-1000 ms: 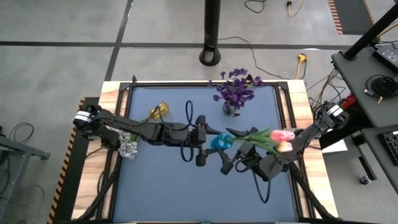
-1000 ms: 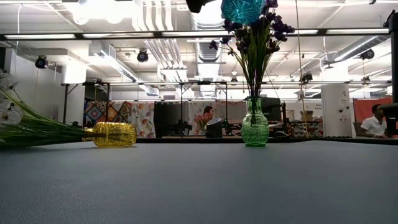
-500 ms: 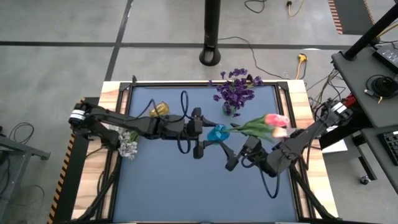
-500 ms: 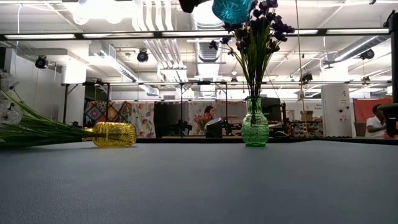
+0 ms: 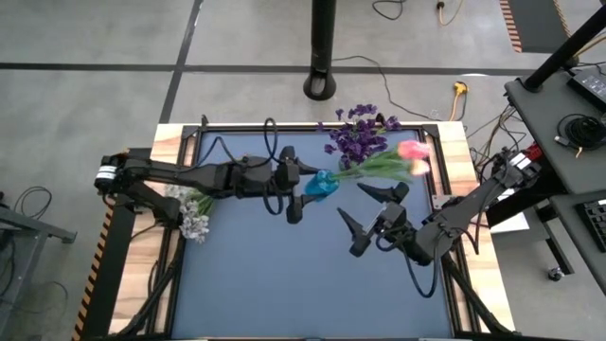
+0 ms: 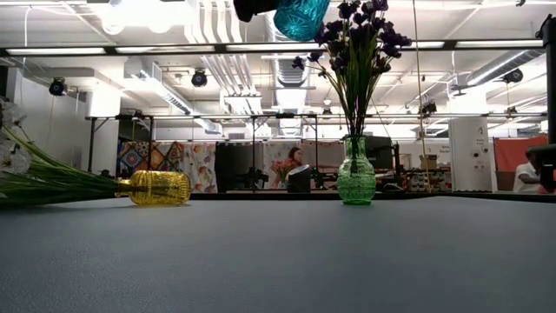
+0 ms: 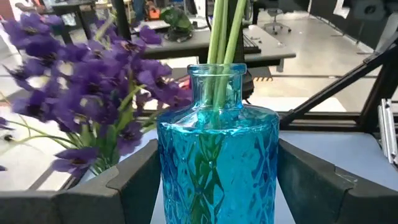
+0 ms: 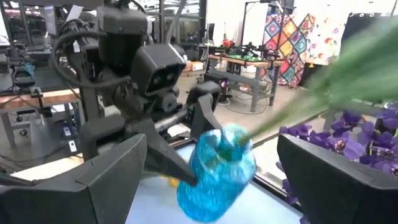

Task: Sort flowers into vase by color
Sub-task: Put the blue vase with flowers on the table

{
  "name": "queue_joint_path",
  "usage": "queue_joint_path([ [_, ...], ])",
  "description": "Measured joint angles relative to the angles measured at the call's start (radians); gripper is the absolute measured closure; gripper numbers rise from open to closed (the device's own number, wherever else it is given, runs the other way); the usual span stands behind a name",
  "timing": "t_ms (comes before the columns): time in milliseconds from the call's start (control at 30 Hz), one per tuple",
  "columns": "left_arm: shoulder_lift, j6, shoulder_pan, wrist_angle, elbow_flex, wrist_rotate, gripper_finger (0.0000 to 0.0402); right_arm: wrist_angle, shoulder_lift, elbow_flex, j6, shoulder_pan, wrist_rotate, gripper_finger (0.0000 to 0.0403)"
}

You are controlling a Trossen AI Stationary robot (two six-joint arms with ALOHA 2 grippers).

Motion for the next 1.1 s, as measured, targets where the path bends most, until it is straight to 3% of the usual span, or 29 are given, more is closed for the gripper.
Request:
queue_joint_path([
  [167,-0.052,0.035,0.001,0.078,-0.075,0.021,0.0139,-0.07,-0.011,0.0,0.062,0.02,0.0,0.0048],
  [467,-0.177,0.05,0.0,0.353,-0.333,0.105,0.0139,-0.148,-0.008,0.0,0.144,0.078,-0.002,0.0048],
  [800,-0.169,0.023,-0.014,0.578,-0.584,0.105,0.0139,-0.513,-0.008,0.0,0.512,0.104,-0.011,0.0048],
  [1100,-0.157,0.071,-0.057,0.786,-0.777,0.111,0.0139,-0.546,-0.007,-0.004,0.533,0.116,-0.011,0.0048],
])
